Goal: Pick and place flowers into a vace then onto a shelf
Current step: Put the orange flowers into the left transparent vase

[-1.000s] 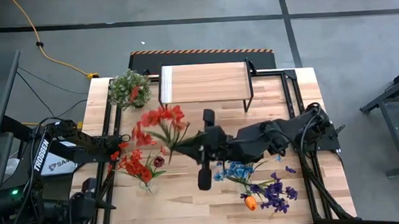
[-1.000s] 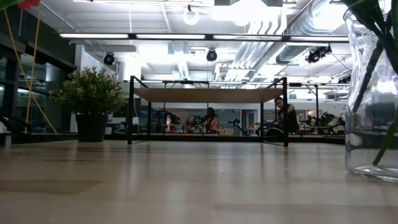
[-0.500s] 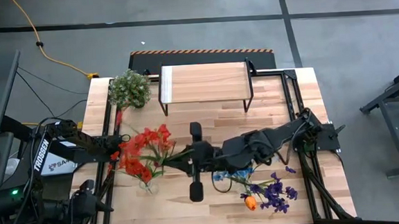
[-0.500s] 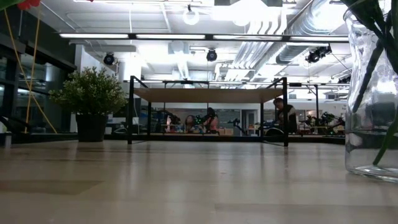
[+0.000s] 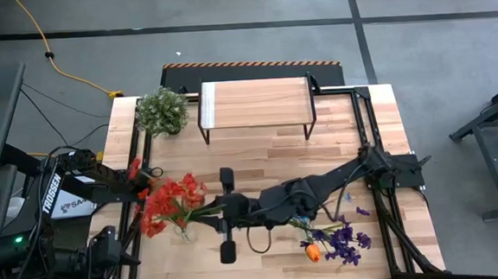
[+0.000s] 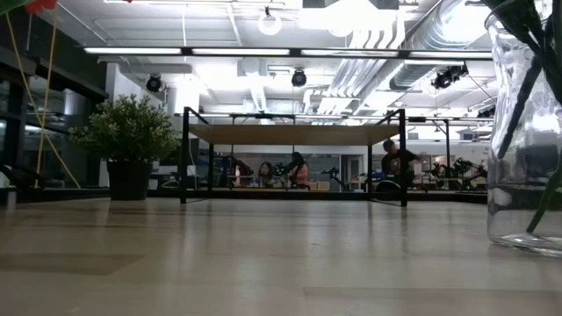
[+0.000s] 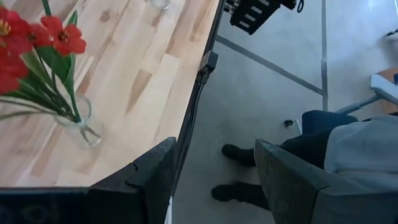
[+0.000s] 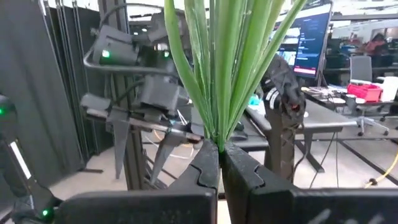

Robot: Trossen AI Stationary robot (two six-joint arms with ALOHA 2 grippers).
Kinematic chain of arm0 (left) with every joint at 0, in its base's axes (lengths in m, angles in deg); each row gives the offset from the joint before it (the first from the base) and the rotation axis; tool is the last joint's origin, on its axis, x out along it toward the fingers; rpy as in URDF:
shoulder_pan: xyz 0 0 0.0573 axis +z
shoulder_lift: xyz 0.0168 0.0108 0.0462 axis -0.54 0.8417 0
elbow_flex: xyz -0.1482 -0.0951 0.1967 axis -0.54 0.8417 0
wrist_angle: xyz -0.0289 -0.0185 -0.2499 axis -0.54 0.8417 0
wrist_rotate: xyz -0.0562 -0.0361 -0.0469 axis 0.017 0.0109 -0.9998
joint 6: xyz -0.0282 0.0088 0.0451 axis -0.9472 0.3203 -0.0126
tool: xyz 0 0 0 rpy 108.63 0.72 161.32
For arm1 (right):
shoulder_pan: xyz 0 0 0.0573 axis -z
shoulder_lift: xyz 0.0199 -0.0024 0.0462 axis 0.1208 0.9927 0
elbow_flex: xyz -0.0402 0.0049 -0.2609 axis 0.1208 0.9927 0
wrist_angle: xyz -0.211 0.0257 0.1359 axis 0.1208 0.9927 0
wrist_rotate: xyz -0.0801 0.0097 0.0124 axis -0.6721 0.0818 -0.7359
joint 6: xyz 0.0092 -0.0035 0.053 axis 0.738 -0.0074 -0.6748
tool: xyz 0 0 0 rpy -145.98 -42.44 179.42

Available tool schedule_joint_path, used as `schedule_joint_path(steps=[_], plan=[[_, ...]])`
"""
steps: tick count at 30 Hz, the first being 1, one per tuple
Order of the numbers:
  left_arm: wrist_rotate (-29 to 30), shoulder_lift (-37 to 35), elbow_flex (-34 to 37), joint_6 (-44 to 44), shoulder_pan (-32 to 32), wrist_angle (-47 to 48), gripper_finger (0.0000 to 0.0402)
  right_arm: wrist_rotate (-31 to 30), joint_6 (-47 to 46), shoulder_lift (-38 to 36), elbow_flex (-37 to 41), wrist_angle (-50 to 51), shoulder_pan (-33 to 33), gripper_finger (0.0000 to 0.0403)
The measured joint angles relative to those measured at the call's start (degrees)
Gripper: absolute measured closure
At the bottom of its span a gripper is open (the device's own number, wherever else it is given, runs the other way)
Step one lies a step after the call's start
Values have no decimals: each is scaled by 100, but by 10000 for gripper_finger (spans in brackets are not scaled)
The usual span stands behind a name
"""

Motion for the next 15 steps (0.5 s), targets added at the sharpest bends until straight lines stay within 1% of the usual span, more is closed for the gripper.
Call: schedule_joint_path(steps=[7,15], plan=[[-107,0,0,-368,0,0,151,-30,10,308,2,-183,40,403],[-133,0,0,-505,0,0,151,0,-15,356,0,296,153,403]])
